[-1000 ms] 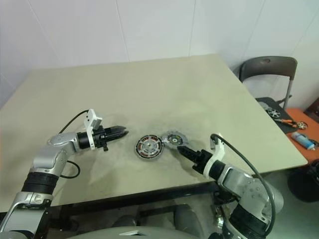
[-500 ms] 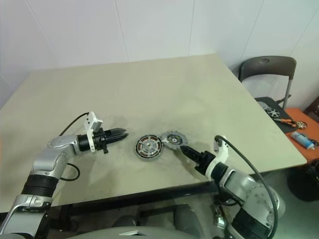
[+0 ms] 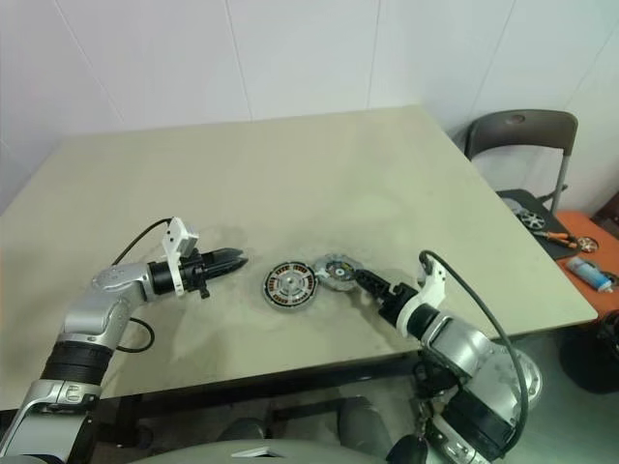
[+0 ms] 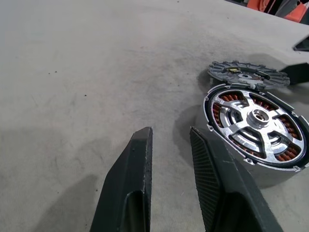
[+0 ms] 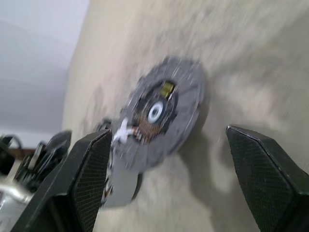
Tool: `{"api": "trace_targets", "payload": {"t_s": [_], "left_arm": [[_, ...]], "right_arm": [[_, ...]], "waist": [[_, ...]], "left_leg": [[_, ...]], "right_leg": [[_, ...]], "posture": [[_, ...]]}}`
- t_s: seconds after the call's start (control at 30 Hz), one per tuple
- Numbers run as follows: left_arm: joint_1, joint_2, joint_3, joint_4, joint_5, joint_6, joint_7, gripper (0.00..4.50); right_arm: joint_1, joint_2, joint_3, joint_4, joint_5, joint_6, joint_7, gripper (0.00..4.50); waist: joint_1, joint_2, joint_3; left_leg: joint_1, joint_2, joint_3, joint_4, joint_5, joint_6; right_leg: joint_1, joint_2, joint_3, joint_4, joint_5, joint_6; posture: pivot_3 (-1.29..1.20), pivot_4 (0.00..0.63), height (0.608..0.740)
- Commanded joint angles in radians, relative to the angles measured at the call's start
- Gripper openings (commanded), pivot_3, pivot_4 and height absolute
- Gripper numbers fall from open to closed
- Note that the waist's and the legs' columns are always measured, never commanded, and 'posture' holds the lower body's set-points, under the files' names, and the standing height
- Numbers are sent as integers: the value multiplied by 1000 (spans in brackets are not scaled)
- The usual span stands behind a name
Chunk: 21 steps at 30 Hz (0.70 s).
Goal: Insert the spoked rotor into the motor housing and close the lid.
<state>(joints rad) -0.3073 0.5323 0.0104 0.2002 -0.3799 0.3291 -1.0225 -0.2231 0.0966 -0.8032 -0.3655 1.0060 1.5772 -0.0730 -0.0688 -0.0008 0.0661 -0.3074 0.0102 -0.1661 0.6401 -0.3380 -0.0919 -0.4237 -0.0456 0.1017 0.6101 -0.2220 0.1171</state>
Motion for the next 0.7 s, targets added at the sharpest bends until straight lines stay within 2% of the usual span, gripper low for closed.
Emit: {"api": "trace_targets", "payload": {"t_s": [0.03, 0.7], "left_arm": [[5, 8, 13, 15, 11, -52, -15, 1309], [-17, -10, 10, 168, 45, -170, -58, 1309]], "right_arm": [[-41, 97, -10, 12, 27, -55, -72, 4001], [31, 49, 196, 105, 190, -132, -179, 4001]], "waist": [[-1, 0, 0], [-4, 1, 0]], "left_leg": [[0, 0, 0, 0, 0, 0], [2, 2, 0, -10, 0, 0]], "right_leg": [[0, 0, 0, 0, 0, 0], [0, 1, 0, -7, 1, 0]], "posture": [[0, 0, 740], [0, 0, 740]]}}
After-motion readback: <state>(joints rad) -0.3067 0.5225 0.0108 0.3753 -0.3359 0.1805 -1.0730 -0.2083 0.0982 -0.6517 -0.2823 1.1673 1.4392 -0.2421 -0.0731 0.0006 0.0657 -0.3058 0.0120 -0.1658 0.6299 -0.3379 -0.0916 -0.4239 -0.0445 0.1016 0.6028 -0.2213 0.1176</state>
